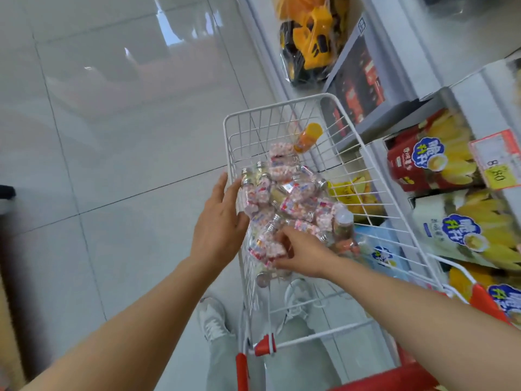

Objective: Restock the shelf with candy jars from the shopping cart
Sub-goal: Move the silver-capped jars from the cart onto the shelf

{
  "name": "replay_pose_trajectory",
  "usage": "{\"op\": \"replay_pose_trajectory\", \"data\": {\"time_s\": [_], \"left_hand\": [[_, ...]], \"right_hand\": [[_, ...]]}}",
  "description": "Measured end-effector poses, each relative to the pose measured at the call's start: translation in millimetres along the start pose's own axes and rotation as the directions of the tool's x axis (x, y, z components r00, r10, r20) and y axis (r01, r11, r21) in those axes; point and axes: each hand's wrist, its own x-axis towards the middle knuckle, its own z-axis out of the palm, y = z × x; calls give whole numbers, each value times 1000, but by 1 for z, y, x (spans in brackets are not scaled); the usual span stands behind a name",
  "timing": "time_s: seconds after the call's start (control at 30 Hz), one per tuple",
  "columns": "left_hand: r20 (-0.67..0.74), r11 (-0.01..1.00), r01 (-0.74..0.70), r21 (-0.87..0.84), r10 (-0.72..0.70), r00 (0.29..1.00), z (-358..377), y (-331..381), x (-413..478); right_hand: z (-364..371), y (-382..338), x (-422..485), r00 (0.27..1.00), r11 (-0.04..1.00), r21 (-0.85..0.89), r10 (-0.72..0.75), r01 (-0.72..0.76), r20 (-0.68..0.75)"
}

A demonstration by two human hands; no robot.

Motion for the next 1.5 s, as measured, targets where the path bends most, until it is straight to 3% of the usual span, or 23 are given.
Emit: {"op": "replay_pose_trajectory", "data": {"time_s": [0.1, 0.23, 0.33, 0.43, 0.53, 0.6, 0.67, 0.73, 0.8, 0.87, 0.97, 1.07, 1.27, 1.5], "left_hand": [[-54, 999, 35, -9, -35, 998, 3, 4, -7], [-182, 999, 1, -42, -9, 983, -1, 10, -9], [-160, 990, 21, -136, -43, 986, -10, 22, -6], [-40, 928, 75, -364, -96, 995, -13, 31, 2], [50, 701, 118, -703, -116, 992, -15, 47, 9], [35, 587, 136, -798, -180, 983, -17, 56, 10], [-13, 578, 130, -805, -237, 971, -18, 55, 11], [-75, 578, 111, -808, -289, 954, -18, 46, 12], [-111, 578, 115, -808, -341, 933, -17, 34, 13], [-124, 601, 123, -790, -352, 928, -16, 25, 9], [-133, 646, 127, -753, -338, 932, -12, 15, 3], [-113, 648, 129, -750, -318, 941, -9, 11, -1], [-113, 678, 121, -725, -292, 950, -9, 4, -1], [-69, 712, 128, -691, -241, 968, -19, 13, -2]], "right_hand": [[-20, 6, -4, 996, 922, 386, 38, -5, -77], [-54, -1, -3, 984, 562, 826, 123, 37, -127], [-74, -15, -3, 982, 283, 955, 138, 85, -128], [-85, -31, -7, 991, 182, 977, 57, 107, -119], [-84, -44, -12, 993, 301, 949, -88, 96, -73], [-81, -48, -14, 990, 357, 930, -136, 90, -43], [-78, -49, -13, 989, 441, 892, -144, 96, -36], [-72, -45, -8, 994, 629, 771, -93, 101, -55], [-59, -35, 1, 994, 837, 541, -37, 86, -101], [-43, -23, 11, 996, 956, 288, -31, 55, -85], [-19, -15, 24, 999, 999, -5, 38, -38, 16], [-4, -17, 33, 998, 968, -243, 68, -69, -16], [4, -14, 39, 986, 987, -138, 61, -83, -155], [-24, -13, 17, 982, 975, 217, -9, 50, -187]]}}
